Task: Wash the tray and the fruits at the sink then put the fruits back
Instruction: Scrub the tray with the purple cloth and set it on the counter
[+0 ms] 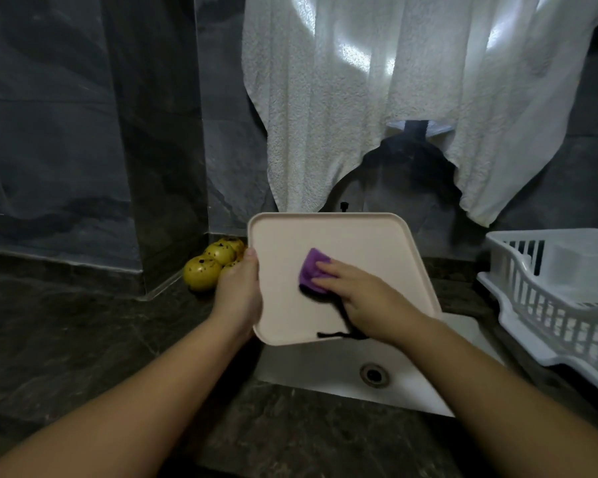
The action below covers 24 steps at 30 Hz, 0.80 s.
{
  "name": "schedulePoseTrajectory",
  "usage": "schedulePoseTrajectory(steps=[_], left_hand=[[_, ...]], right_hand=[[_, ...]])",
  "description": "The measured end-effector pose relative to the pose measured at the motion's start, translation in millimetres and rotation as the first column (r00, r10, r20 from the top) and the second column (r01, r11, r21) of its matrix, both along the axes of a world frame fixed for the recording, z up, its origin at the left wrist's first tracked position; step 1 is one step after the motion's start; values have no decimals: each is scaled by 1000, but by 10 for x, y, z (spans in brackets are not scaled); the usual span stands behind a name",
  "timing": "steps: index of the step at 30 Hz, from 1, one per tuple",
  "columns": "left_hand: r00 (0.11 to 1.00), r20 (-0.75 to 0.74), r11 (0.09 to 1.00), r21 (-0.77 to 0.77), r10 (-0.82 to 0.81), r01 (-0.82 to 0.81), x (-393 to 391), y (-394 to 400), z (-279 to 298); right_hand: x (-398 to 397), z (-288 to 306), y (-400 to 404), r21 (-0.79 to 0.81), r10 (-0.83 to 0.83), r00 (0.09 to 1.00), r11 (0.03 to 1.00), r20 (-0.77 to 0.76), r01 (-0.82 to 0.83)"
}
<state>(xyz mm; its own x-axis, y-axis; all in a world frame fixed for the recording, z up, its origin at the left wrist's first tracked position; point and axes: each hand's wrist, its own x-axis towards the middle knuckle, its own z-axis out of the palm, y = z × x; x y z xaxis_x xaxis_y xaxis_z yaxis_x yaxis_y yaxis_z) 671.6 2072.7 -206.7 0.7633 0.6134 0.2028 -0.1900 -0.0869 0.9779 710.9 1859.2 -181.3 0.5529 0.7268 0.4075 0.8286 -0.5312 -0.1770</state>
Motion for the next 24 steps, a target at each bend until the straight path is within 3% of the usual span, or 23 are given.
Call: schedulePoseTrajectory(steps=[2,5,11,14,16,20,24], left_hand=[[998,11,998,0,67,-67,-27,110,49],[998,-9,991,-120,57,-57,-12,189,119],[993,-101,973,-216,57,-78,25,262,343],[985,-160,983,-157,70,-95,55,370,411],[987,-147,973,-209,66,-97,64,377,461],[989,-31,885,-451,-144,115,50,239,553],[944,-48,818,-515,-327,257,-22,249,665]], right_hand=[[119,76,-203,-35,-118,992,993,-34,117],[169,164,-269,-85,-192,979,979,-74,185],[45,125,-354,-113,-138,987,985,-88,127],[46,96,-485,-197,-117,993,974,-30,109],[51,109,-511,-229,-121,992,966,27,124],[47,225,-484,-140,-143,973,976,182,169],[26,476,-442,-37,-150,929,984,338,173]])
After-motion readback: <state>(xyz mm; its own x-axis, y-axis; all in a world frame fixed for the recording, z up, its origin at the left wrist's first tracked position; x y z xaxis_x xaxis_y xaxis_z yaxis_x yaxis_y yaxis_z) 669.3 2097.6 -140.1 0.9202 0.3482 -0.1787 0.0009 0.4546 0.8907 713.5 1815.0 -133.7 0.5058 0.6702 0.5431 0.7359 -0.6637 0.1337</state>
